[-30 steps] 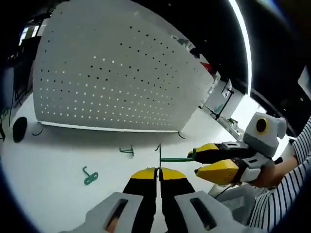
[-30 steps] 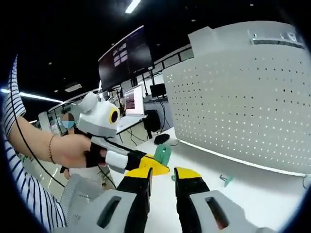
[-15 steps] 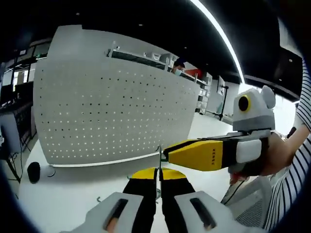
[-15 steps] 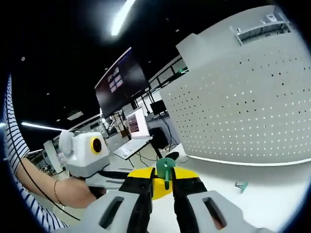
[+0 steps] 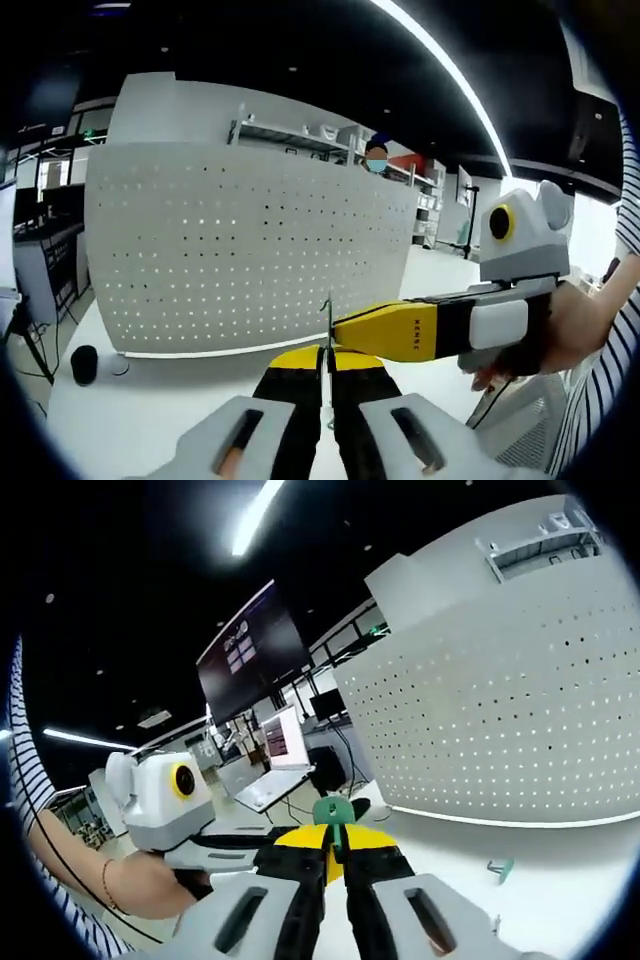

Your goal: Insert the hook assembly into the mounting plate slot until the hook locks in place.

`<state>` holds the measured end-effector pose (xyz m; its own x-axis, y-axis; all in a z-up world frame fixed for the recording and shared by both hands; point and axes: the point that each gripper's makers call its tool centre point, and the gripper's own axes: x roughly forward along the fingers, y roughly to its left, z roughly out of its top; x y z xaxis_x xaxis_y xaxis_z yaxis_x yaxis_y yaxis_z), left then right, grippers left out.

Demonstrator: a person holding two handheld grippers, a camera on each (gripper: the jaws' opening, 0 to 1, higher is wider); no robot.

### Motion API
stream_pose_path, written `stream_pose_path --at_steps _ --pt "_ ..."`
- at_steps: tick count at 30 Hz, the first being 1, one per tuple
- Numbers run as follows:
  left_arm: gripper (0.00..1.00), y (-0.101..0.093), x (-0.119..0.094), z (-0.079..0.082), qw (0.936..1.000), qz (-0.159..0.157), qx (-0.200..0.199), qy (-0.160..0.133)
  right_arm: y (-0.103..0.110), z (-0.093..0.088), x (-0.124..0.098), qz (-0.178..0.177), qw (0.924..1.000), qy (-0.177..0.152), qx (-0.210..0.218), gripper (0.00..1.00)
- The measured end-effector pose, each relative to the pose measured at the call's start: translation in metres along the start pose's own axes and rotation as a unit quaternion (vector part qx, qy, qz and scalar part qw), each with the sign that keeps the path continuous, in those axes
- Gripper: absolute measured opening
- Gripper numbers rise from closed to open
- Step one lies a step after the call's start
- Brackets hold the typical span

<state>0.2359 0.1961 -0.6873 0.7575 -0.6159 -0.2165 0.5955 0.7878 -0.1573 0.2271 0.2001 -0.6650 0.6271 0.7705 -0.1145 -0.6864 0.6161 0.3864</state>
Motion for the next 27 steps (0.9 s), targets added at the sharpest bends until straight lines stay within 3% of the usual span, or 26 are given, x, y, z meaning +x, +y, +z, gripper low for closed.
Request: stream_pose_path --at_steps 2,6,12,15,17,19,21,25,27 --pt "0.01 0.0 -0.002 0.003 0.9997 0.004 0.023 0.0 0.002 0.002 0.0 0.004 1.0 -0.003 -0.004 0.01" --pt "0.02 0.002 -0.005 0.009 0.9998 0.005 0.014 -0.009 0.006 0.007 0.001 0.005 0.9999 -0.012 -0.011 0.01" --pt "0.03 0.004 -0.008 0.003 0.9994 0.012 0.031 0.006 0.01 0.002 0.005 0.006 0.9997 0.009 -0.021 0.0" --pt "0.04 0.005 -0.011 0.002 0.9997 0.009 0.024 0.003 0.009 0.0 0.004 0.014 0.9997 0.015 0.017 0.0" --pt "0.04 0.006 -0.013 0.001 0.9997 0.005 0.022 0.004 0.008 -0.001 0.005 0.016 0.9995 0.02 0.019 0.0" --pt "0.08 0.008 -0.013 -0.005 0.9995 0.006 0.028 0.013 0.012 -0.001 0.006 0.019 0.9996 0.021 0.001 0.0" --pt "0.19 0.01 -0.015 -0.009 0.9996 0.002 0.024 0.012 0.016 -0.001 0.008 0.026 0.9993 0.024 -0.009 0.0" --pt "0.31 0.018 -0.022 -0.014 0.9999 0.005 0.0 0.009 0.022 -0.002 0.011 0.033 0.9975 0.033 -0.053 0.0" --pt "0.37 0.019 -0.025 -0.014 0.9999 0.001 -0.007 0.007 0.025 -0.002 0.01 0.033 0.9908 0.043 -0.124 0.0"
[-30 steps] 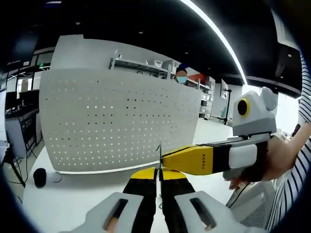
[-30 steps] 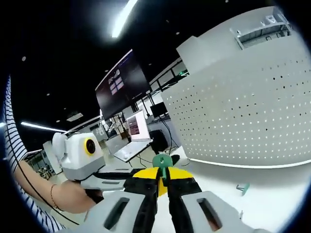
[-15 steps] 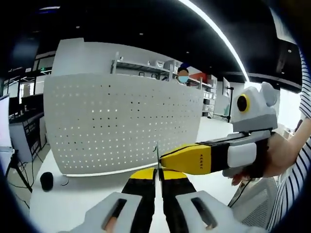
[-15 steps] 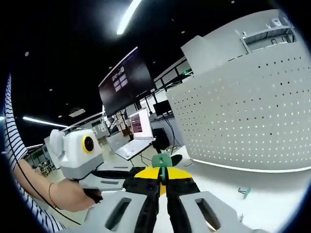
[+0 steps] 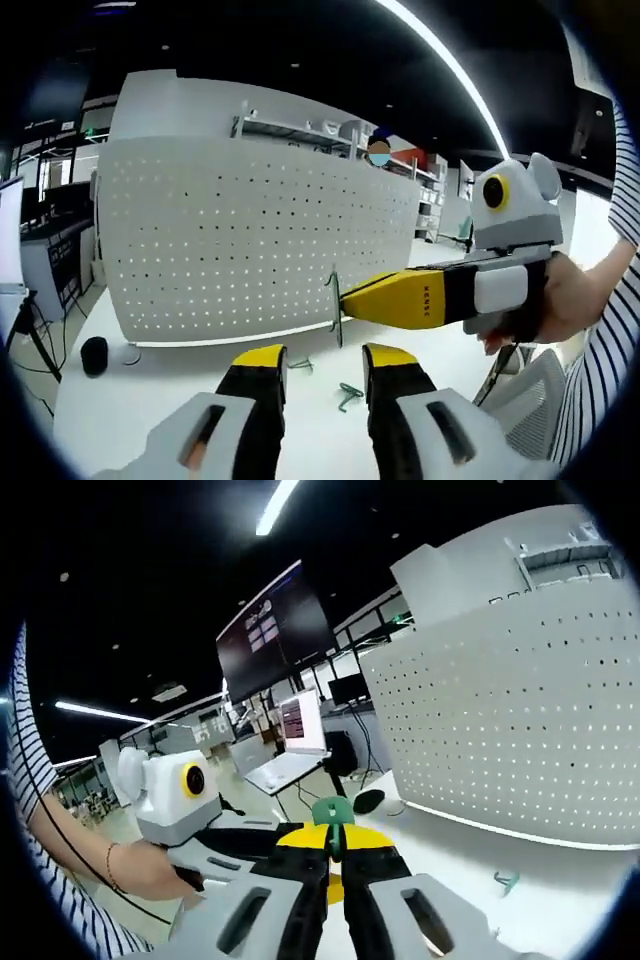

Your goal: Insert the hook assembly into the mounting plate slot until the hook locks in place.

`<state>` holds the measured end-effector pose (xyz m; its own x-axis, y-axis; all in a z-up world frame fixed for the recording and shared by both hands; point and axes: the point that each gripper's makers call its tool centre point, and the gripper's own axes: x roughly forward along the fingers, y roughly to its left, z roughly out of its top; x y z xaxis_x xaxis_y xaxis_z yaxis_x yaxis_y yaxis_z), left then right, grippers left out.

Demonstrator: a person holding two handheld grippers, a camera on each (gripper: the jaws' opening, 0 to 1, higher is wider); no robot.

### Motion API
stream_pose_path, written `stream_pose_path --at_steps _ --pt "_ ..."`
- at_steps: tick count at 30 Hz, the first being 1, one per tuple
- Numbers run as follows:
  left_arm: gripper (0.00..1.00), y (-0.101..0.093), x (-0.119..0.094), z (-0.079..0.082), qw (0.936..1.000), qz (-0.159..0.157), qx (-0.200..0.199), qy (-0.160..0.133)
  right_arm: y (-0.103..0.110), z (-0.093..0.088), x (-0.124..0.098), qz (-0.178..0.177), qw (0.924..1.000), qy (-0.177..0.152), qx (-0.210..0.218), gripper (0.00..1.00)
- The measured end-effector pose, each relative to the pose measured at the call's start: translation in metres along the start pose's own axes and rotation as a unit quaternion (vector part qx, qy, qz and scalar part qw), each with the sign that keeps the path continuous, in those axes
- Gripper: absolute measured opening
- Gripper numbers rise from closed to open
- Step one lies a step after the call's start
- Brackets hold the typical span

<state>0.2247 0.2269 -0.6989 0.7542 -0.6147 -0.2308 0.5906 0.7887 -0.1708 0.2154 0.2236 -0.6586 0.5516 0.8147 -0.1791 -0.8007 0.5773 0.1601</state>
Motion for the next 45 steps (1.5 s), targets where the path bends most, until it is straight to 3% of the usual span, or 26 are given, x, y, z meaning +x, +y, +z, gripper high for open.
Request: stream_pose_path --at_steps 2,4,6,9,13,19,26,34,36,45 --pt "0.45 0.002 -0.002 -0.001 1.0 0.001 -0.003 0.0 0.006 0.007 0.0 0.0 0.9988 -0.013 -0.046 0.0" --pt "0.53 0.003 -0.003 -0.003 0.9999 0.001 -0.012 -0.002 0.011 0.005 0.002 0.002 0.9989 -0.009 -0.047 0.0" --pt "0.54 0.001 -0.004 -0.009 0.9992 -0.012 -0.038 0.004 0.01 0.004 0.004 -0.002 0.9983 -0.012 -0.056 0.0" --pt "0.62 0.001 -0.006 -0.012 0.9993 -0.011 -0.036 0.006 0.009 0.003 0.004 -0.007 0.9985 -0.012 -0.052 0.0" --pt "0.77 0.003 -0.01 -0.012 0.9995 0.002 -0.03 -0.005 -0.003 0.011 0.001 -0.047 0.9963 -0.033 -0.064 0.0" --pt "0.82 0.008 -0.015 -0.018 0.9992 0.01 -0.039 -0.005 -0.022 0.02 -0.003 -0.094 0.9918 -0.055 -0.066 0.0" --pt "0.87 0.022 -0.021 -0.028 0.9979 0.035 -0.055 -0.003 -0.059 0.027 -0.014 -0.178 0.9786 -0.068 -0.076 0.0" --pt "0.91 0.024 -0.025 -0.043 0.9973 0.048 -0.054 0.014 -0.097 0.036 -0.02 -0.234 0.9661 -0.075 -0.08 0.0" --pt "0.92 0.028 -0.025 -0.043 0.9978 0.062 -0.014 0.022 -0.108 0.038 -0.021 -0.245 0.963 -0.074 -0.084 0.0" --pt "0.94 0.038 -0.029 -0.041 0.9971 0.069 -0.026 0.016 -0.151 0.05 -0.034 -0.299 0.947 -0.089 -0.078 0.0"
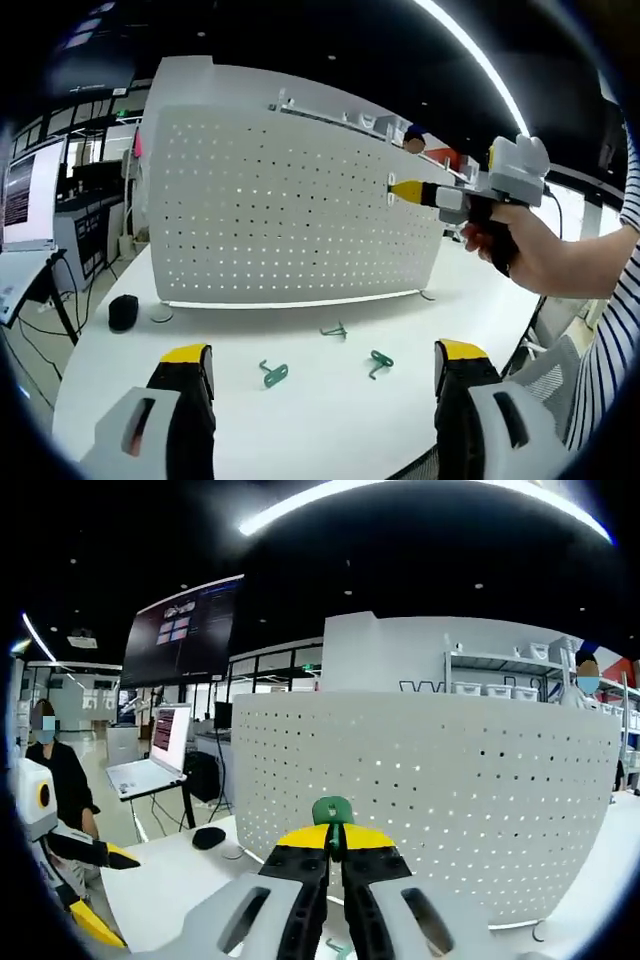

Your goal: Insert the hook assembly into the mounting plate slot until the hook locks in place.

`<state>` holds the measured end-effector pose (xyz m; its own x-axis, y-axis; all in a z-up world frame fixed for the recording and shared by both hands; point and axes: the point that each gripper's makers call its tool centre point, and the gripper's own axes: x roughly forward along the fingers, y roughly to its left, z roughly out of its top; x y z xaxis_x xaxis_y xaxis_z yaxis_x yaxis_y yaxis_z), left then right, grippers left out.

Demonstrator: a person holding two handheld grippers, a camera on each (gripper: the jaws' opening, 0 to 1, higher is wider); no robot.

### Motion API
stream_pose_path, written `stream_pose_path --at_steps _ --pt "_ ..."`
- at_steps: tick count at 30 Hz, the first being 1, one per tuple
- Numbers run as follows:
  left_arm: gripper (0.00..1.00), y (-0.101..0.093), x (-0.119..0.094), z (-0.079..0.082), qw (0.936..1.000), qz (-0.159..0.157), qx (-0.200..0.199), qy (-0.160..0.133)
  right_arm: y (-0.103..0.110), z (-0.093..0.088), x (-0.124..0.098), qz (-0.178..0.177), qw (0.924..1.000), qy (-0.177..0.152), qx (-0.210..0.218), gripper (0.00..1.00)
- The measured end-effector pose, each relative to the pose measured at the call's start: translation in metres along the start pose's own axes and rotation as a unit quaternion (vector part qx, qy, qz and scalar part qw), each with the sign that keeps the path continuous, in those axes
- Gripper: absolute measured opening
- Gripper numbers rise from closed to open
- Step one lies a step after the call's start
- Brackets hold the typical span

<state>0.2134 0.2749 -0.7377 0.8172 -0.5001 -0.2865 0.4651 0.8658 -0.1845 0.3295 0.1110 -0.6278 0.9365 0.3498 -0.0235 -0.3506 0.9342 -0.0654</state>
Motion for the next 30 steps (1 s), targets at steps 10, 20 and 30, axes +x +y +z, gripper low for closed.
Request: stream_pose_path --at_steps 10,20,30 --pt "0.98 0.003 -0.002 -0.003 0.9998 0.001 -0.021 -0.002 -0.04 0.009 0.017 -0.059 0.9981 -0.011 0.011 0.0" --pt "1.0 0.004 -0.001 -0.004 0.9994 -0.004 -0.035 -0.001 -0.067 0.017 0.039 -0.103 0.9943 -0.021 0.016 0.0" --pt "1.0 0.006 -0.001 -0.008 0.9989 -0.004 -0.046 0.004 -0.092 0.032 0.058 -0.139 0.9885 -0.041 0.043 0.0"
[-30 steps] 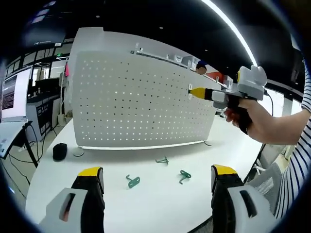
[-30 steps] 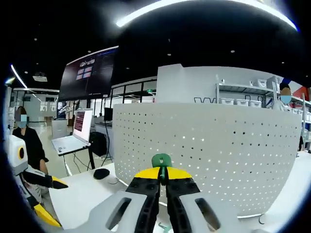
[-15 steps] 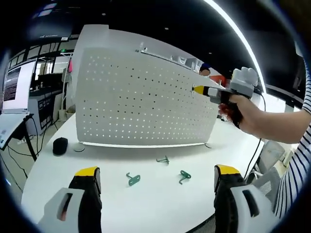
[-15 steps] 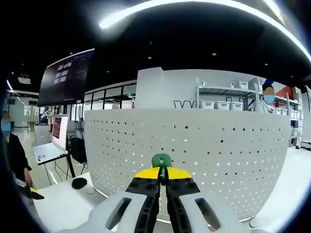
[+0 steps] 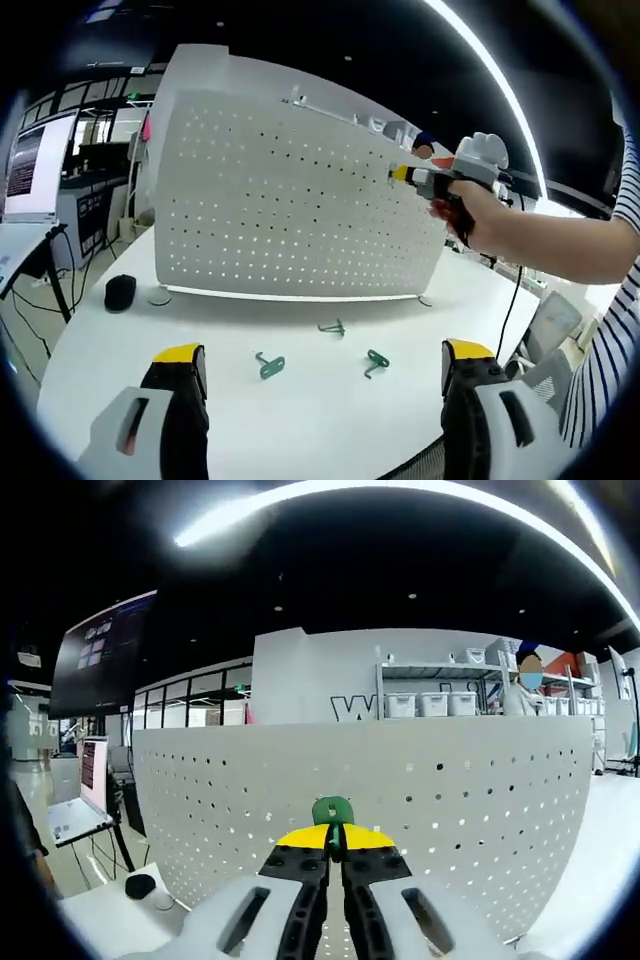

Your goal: Insert the hook assembly into the mounting plate slot until the hook locks in place.

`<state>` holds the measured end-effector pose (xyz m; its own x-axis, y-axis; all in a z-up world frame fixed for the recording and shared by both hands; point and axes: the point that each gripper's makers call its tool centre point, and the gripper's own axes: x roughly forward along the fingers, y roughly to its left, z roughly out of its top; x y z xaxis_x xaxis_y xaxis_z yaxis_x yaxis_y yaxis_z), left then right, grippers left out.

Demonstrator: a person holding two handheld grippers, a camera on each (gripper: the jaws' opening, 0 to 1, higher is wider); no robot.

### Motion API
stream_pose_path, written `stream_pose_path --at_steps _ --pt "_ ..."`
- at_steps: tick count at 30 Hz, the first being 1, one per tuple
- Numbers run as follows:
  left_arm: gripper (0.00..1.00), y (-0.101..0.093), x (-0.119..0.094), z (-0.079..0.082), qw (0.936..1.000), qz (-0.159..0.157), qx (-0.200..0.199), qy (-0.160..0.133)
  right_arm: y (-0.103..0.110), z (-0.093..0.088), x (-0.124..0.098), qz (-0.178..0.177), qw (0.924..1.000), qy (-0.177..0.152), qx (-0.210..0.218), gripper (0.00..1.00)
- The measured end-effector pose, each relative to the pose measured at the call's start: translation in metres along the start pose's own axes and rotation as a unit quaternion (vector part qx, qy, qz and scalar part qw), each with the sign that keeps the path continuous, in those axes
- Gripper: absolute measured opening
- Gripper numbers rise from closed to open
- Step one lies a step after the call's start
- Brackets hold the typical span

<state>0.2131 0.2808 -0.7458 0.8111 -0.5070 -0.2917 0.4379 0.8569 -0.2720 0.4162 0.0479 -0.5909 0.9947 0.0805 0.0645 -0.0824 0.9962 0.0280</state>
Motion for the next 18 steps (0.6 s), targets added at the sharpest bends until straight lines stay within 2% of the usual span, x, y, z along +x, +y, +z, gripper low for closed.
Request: stream_pose_path --at_steps 9,18 --pt "0.98 -0.001 0.0 -0.002 1.0 -0.002 0.002 0.006 0.002 0.015 0.016 -0.011 0.9993 -0.025 0.024 0.0" --pt "0.98 0.003 -0.001 -0.001 1.0 0.003 -0.005 0.004 -0.006 0.018 0.028 -0.029 0.9985 -0.03 0.037 0.0"
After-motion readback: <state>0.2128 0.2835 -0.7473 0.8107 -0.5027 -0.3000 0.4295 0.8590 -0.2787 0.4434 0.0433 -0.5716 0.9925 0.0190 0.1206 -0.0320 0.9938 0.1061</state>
